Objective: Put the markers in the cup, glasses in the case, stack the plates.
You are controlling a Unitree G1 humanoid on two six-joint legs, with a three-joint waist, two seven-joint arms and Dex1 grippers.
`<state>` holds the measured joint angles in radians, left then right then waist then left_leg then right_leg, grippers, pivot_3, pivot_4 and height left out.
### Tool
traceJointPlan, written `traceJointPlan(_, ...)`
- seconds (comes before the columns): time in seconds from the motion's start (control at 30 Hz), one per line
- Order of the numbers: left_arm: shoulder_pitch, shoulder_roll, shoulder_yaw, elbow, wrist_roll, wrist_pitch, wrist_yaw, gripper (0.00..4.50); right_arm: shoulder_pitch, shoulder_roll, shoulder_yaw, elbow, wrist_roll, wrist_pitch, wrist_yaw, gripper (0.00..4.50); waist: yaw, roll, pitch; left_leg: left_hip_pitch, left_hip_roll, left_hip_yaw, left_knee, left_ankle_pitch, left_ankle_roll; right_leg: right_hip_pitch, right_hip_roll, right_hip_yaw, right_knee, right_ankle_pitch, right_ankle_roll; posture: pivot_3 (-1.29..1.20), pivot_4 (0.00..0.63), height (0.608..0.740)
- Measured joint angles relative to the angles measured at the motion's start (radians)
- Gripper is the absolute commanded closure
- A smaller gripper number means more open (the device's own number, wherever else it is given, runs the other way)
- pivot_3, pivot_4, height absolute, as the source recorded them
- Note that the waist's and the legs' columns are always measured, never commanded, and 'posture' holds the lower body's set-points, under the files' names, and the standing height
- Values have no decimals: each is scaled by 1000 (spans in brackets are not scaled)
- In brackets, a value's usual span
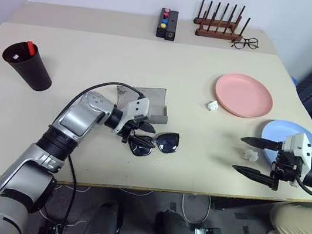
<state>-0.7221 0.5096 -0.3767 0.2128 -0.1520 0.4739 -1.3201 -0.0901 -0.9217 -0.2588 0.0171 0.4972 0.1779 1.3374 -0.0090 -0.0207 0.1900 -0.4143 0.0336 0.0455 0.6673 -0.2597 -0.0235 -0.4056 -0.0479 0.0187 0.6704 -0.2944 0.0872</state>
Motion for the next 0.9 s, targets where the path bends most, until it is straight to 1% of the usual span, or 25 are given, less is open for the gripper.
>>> traceJointPlan(0.07,-2,-3,-4,23,12,-14,-5,1751,5,0,0,-14,1,4,-9,0,-1,0,0,0,0,0,0,0,0,0,0,0,0,0,0,0,150,740)
traceJointPlan(0.17,-21,-7,-14,61,29,-46,-13,2536,12,1,0,-23,8,10,-20,0,1,0,0,0,0,0,0,0,0,0,0,0,0,0,0,0,150,740)
traceJointPlan(0.23,-40,-17,-17,88,36,-73,-21,3434,21,2,-1,-39,17,12,-30,0,1,0,0,0,0,0,0,0,0,0,0,0,0,0,0,0,150,740)
traceJointPlan(0.3,-61,-27,-12,97,24,-95,-45,4425,35,2,-7,-46,20,13,-36,0,3,0,0,1,0,0,0,0,0,2,0,0,0,0,0,0,150,740)
traceJointPlan(0.43,-81,-51,-19,120,19,-123,-60,4474,55,2,-30,-63,29,13,-48,0,10,3,-2,11,-1,1,0,-1,1,13,0,0,-3,0,0,0,150,740)
traceJointPlan(0.73,-88,-53,-21,138,15,-148,-81,4474,76,2,-35,-72,30,13,-66,0,12,3,-2,11,0,0,0,-1,1,13,0,0,-3,0,0,0,150,740)
traceJointPlan(0.83,-87,-39,-18,113,0,-150,-110,4474,73,4,-34,-72,29,13,-72,0,13,3,-2,9,0,0,0,-1,1,12,0,0,-3,0,0,0,150,740)
traceJointPlan(0.9,-88,-20,9,86,-20,-148,-123,4474,64,8,-32,-70,29,12,-75,0,13,3,-2,8,0,-1,0,-1,1,9,1,0,-3,0,0,0,150,740)
